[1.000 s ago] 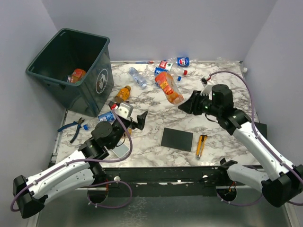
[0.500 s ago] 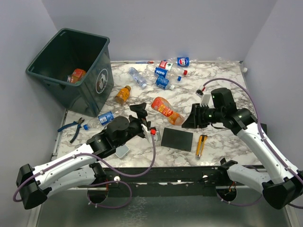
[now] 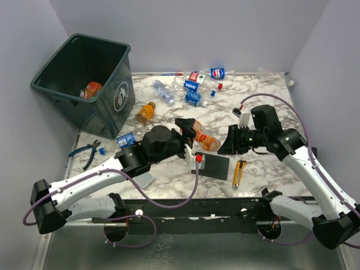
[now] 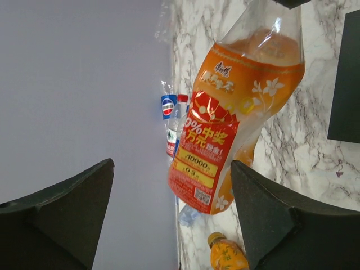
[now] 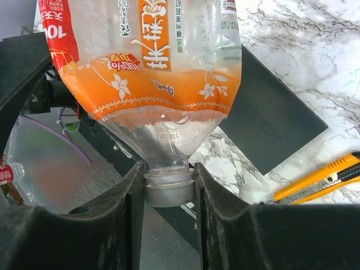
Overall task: Put the plastic bottles in the bin
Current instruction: Pick up the plastic bottle at the center of the board, then place the plastic bottle in the trash bin.
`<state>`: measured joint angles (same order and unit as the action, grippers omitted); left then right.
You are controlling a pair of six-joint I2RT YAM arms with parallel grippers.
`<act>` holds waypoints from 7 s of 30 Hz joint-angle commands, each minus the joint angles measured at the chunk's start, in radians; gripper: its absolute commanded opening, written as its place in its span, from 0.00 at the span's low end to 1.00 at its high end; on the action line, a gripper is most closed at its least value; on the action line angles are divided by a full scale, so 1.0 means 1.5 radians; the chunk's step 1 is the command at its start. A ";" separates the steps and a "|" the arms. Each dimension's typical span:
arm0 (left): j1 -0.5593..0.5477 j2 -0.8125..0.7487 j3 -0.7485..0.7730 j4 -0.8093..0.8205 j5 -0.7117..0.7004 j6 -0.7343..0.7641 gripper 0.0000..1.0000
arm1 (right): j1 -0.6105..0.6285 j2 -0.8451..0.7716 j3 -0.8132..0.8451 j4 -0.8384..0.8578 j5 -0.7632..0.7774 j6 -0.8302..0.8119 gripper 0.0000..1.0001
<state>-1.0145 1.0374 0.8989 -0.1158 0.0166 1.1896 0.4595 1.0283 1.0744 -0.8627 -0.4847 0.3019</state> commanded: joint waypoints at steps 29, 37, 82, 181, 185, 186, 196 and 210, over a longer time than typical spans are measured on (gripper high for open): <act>-0.009 0.098 0.083 -0.043 0.076 -0.113 0.00 | 0.015 -0.110 0.085 0.100 0.039 0.040 0.99; -0.008 0.033 0.051 0.018 0.070 -0.483 0.00 | 0.015 -0.362 -0.120 0.478 0.218 0.137 1.00; 0.165 -0.105 0.028 0.373 0.038 -1.129 0.99 | 0.016 -0.164 -0.271 0.781 -0.186 0.114 0.18; 0.349 0.343 0.508 0.748 -0.548 -0.264 0.99 | 0.018 -0.423 -0.393 0.401 0.152 0.244 1.00; 0.176 0.310 0.508 0.617 -0.521 -0.264 0.99 | 0.018 -0.412 -0.357 0.374 0.267 0.236 1.00; 0.121 0.299 0.498 0.563 -0.516 -0.288 0.99 | 0.018 -0.408 -0.343 0.366 0.302 0.231 1.00; 0.021 0.148 0.218 0.140 -0.361 -0.749 0.99 | 0.016 -0.158 -0.148 0.283 0.605 0.189 1.00; 0.026 -0.103 -0.122 0.078 -0.390 -0.863 0.99 | -0.170 0.162 -0.091 0.529 0.529 0.396 0.98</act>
<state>-0.9794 0.9333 0.7811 0.0116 -0.5499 -0.0345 0.3241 1.1709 0.9260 -0.2081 0.3496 0.7292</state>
